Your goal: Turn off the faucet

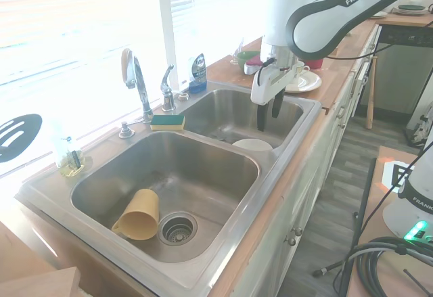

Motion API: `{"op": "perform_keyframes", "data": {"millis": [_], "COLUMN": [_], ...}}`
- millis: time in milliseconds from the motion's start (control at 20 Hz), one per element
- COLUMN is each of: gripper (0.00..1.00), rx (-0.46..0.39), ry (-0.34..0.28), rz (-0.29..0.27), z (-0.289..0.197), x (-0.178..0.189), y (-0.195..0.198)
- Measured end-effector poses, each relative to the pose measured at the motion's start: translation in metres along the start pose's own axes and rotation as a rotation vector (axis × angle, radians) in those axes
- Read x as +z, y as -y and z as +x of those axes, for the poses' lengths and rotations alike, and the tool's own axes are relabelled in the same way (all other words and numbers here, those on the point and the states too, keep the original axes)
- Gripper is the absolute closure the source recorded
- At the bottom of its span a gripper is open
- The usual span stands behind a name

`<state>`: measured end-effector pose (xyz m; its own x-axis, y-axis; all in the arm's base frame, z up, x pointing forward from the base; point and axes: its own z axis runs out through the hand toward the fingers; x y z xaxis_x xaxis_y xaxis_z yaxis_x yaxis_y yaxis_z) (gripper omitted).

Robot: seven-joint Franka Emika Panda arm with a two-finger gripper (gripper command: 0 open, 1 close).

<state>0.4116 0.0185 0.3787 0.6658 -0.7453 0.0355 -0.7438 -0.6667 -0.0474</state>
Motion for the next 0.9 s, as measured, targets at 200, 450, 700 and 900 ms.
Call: {"op": "perform_keyframes", "data": {"millis": [200,450,700,900], "gripper": [1.0,1.0,1.0,1.0], "rx": [0.001,0.035,0.037,0.039], "ry": [-0.001,-0.009,-0.02,-0.021], "rz": [-0.002,0.012,0.024,0.027], "z": [0.002,0.016,0.019,0.021], "x": [0.003,0.002,0.001,0.002], "y": [0.001,-0.007,-0.008,-0.008]}}
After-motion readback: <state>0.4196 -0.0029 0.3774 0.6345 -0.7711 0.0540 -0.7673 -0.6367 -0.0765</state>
